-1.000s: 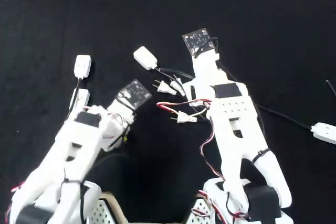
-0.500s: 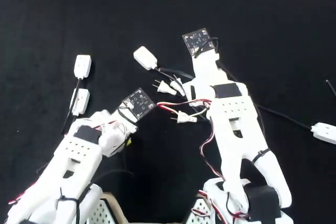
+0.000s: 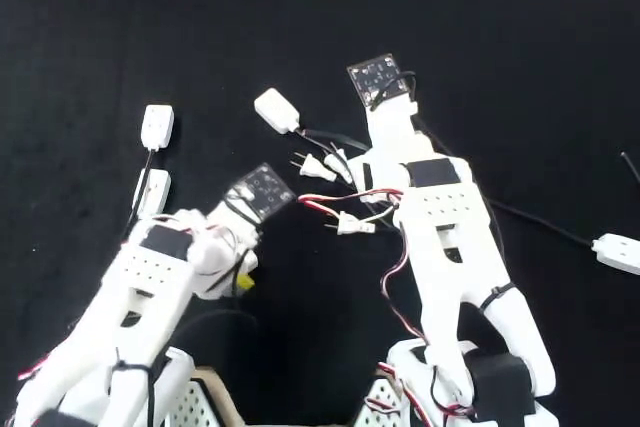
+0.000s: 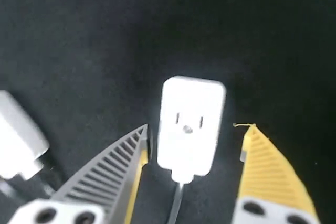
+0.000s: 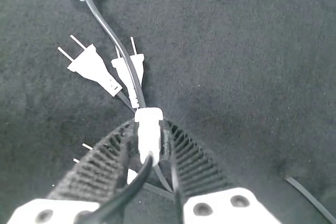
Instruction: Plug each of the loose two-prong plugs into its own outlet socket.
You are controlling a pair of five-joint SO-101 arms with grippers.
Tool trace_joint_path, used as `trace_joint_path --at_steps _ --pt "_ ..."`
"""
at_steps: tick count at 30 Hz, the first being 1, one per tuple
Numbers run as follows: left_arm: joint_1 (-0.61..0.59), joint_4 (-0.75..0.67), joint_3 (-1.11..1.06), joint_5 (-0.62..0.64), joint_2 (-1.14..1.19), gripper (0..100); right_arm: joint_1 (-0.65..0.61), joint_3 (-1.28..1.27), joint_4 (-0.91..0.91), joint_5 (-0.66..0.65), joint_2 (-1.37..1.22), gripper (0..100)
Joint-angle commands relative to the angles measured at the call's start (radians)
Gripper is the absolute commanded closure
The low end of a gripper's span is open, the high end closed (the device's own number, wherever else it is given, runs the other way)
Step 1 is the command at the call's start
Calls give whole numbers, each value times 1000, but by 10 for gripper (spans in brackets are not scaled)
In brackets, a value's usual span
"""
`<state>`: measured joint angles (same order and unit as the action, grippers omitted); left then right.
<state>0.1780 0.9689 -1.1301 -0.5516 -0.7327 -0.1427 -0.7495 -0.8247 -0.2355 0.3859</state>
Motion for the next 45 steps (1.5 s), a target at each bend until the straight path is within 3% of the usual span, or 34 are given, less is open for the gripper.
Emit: trace_joint_path --at_steps 1,4,7,11,13,16,29,34,36,40,45 --pt "-76 124 96 77 -117 716 15 24 15 -9 -1 986" --pt "-84 206 102 80 -233 716 15 24 15 -9 -1 986" --pt "-73 183 48 77 -328 716 15 24 17 -9 -1 986" --pt "76 166 -50 18 -397 716 15 24 17 -9 -2 986" --pt "122 54 -120 -9 -391 716 15 24 17 -9 -2 986" --pt "87 -126 -200 -132 -307 716 15 24 17 -9 -2 986" --pt "93 -166 67 -109 322 747 15 19 18 -9 -2 986" --pt "-7 -138 165 -83 408 753 15 19 17 -9 -2 986" --pt "-47 -135 186 -83 417 803 15 19 17 -9 -2 986" --pt "-36 -132 191 -83 411 913 15 19 17 -9 -2 986" --pt "-8 -92 191 -83 359 920 15 19 17 -9 -2 986"
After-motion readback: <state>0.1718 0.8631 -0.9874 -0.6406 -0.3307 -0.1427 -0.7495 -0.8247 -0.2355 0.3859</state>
